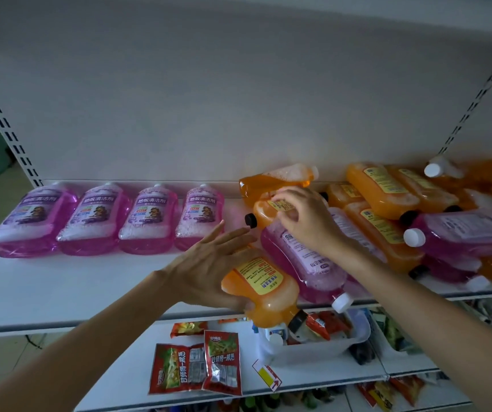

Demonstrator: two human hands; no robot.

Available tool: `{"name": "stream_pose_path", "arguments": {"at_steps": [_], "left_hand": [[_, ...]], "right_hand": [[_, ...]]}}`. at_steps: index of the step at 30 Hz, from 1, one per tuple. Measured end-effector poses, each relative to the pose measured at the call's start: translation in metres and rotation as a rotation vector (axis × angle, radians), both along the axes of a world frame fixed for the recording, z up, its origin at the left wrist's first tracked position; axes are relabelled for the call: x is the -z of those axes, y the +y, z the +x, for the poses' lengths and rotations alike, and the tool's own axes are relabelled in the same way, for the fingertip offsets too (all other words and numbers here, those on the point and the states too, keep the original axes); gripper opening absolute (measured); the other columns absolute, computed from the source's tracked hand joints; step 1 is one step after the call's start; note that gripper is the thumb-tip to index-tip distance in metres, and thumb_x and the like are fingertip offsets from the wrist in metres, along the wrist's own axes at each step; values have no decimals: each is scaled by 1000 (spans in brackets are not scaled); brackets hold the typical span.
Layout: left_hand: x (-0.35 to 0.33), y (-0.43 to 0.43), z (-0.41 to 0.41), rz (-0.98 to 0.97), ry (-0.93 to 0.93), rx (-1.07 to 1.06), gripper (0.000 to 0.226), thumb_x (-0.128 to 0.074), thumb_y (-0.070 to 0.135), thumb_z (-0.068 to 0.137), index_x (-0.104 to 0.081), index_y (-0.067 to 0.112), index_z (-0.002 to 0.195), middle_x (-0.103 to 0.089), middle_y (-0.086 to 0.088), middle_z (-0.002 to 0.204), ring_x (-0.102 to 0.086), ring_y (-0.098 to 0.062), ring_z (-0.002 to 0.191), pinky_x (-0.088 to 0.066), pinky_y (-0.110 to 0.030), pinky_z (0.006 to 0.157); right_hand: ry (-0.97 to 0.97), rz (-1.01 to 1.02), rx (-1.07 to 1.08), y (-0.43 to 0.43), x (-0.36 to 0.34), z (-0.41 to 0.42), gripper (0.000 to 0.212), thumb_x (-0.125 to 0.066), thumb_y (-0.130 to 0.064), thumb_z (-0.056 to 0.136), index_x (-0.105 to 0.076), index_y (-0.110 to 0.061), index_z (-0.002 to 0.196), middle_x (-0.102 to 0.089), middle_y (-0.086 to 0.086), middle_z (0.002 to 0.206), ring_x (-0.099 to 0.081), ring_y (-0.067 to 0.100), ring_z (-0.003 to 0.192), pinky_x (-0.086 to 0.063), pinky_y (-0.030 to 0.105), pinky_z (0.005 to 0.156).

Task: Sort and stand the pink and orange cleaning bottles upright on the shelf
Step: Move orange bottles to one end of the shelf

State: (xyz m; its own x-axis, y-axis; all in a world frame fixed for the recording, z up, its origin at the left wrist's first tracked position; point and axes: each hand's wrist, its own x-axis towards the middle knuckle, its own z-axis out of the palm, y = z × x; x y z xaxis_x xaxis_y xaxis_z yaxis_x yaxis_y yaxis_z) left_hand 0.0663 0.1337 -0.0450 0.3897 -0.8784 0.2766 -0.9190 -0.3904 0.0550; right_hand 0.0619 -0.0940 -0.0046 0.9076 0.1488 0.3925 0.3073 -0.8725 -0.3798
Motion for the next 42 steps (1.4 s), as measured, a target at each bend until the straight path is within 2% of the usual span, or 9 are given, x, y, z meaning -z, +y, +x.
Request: {"name": "stream_pose_path", "arguments": {"at_steps": [3, 6, 13, 20, 25, 29, 32, 37, 42], "left_hand": [[-5, -17, -5, -135, 154, -140, 82, -1, 71, 83, -48, 25, 132, -42, 0, 143, -24, -10, 137, 3, -35, 113], [0, -33, 0, -172, 152, -245, 80, -7, 66, 83, -49, 18, 131, -50, -4, 135, -35, -17, 131, -4, -36, 113], [-4, -39, 20, -71, 113, -186, 78, -14, 66, 83, -34, 19, 142, -36, -6, 146, -19, -21, 140, -2, -38, 114], [-9, -50, 16, -250, 288, -382, 87, -38, 65, 64, -35, 20, 138, -33, 0, 145, -19, -18, 139, -31, -44, 109], [-11, -57, 16, -367, 251, -472, 83, -61, 46, 71, -25, 23, 142, -22, -2, 149, -12, -22, 138, -23, -47, 112], [-22, -57, 26, -633, 102, -549, 86, -72, 38, 70, -21, 23, 138, -31, -18, 141, -36, -35, 124, -37, -44, 94], [-34, -53, 34, -704, 54, -525, 82, -64, 45, 71, -19, 25, 136, -34, -21, 140, -47, -35, 117, -40, -37, 84], [-51, -68, 18, -693, 309, -268, 74, -65, 23, 84, -17, 14, 140, -59, 0, 106, -60, 10, 74, -49, -9, 59], [-65, -131, -15, -840, 458, -266, 55, -60, 26, 85, -32, 24, 132, -59, 19, 89, -62, 2, 70, -49, -12, 57]], "right_hand": [[-121, -32, 171, -17, -9, 21, 39, -58, -2, 84, -53, -4, 123, -50, 10, 131, -42, 23, 124, -24, 15, 100], [-64, -55, 339, -37, -9, 43, 58, -61, -4, 80, -41, -9, 134, -41, 12, 136, -39, 31, 121, -34, 32, 97], [273, 219, 327, -52, -3, 76, 95, -79, -23, 73, -19, -29, 147, -36, 11, 142, -41, 28, 126, -36, 26, 83], [57, 259, 242, -48, 0, 82, 73, -87, -32, 60, -50, -18, 122, -47, 10, 119, -43, 13, 101, -33, 15, 75], [-149, 142, 42, -27, -29, 75, 70, -90, -31, 53, -59, -7, 111, -50, 7, 110, -45, 11, 95, -29, -2, 75], [-217, 328, -65, -10, -60, 53, 65, -87, -24, 57, -57, -17, 114, -57, -4, 107, -53, 4, 90, -44, 14, 78], [-206, 425, -138, -6, -78, 36, 67, -85, -19, 64, -51, -20, 122, -52, -17, 105, -54, -6, 84, -44, 9, 73], [-251, 565, -66, -26, -79, 13, 68, -83, -32, 66, -44, -23, 121, -49, -18, 116, -51, 4, 106, -45, 16, 83], [-289, 633, 126, -87, -79, -15, 66, -80, -42, 67, -44, -18, 118, -51, -3, 120, -50, 10, 111, -45, 31, 92]]}}
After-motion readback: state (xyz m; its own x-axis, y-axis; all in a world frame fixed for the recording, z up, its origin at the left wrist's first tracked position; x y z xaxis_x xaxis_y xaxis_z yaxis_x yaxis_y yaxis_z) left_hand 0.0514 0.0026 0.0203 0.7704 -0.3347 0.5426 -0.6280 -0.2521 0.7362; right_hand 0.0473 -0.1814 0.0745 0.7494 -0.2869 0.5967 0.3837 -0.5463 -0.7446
